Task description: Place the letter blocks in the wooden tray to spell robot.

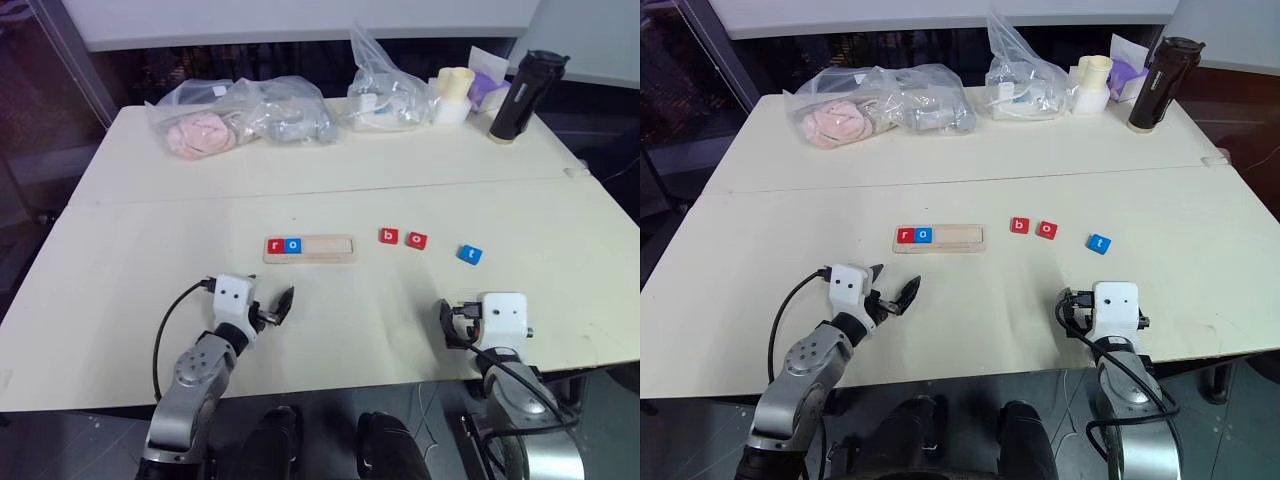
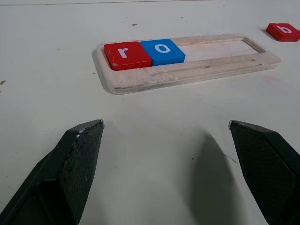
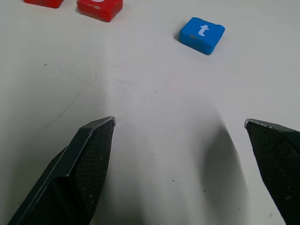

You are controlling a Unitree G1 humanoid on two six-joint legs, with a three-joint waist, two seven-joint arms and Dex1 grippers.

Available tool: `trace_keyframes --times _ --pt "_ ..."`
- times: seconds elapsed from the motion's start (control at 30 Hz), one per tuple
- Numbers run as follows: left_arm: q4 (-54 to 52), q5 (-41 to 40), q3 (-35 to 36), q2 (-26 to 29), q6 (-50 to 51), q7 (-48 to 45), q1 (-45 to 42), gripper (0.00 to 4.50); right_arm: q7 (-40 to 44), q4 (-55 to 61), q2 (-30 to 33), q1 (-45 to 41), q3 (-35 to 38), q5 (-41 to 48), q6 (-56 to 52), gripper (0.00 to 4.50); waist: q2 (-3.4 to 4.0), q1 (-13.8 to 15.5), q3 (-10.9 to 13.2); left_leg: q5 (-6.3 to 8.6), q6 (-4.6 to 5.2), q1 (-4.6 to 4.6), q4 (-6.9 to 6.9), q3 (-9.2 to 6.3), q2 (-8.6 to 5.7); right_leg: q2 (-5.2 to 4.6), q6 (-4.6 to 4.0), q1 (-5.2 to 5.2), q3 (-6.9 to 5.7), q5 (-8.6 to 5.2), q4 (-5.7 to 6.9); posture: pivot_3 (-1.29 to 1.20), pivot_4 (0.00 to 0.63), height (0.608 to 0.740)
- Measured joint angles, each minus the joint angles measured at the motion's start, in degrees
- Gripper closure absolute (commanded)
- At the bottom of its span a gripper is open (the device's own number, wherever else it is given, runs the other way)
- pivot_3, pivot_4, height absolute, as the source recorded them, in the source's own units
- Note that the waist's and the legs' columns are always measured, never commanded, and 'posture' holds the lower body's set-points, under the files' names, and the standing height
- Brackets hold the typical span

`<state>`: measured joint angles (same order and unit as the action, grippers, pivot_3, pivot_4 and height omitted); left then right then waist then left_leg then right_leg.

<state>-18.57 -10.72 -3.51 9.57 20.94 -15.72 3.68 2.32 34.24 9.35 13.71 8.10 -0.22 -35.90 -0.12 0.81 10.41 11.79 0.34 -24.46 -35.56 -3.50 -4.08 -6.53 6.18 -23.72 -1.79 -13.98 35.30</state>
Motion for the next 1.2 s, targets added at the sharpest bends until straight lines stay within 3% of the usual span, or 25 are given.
trace_keyframes --times 1.0,1.2 --pt "0.7 -0.1 0.8 0.7 -2.5 -1.1 -0.3 0.0 4.2 -0.8 1.9 -1.9 -2.3 -0.1 2.2 0.01 0.0 0.0 0.0 -0.01 0.02 0.01 -0.06 0.0 -0.01 0.03 -0.14 0.01 -0.04 0.11 0.03 0.0 0.15 0.725" --pt "4.9 -3.4 2.5 7.7 -3.2 -9.9 -6.6 0.0 5.8 -1.1 3.7 -2.9 -2.9 -0.1 3.0 0.01 -0.01 0.1 0.0 -0.02 0.01 0.03 -0.15 -0.02 0.0 0.08 -0.17 0.02 -0.07 0.11 0.15 0.0 0.15 0.725"
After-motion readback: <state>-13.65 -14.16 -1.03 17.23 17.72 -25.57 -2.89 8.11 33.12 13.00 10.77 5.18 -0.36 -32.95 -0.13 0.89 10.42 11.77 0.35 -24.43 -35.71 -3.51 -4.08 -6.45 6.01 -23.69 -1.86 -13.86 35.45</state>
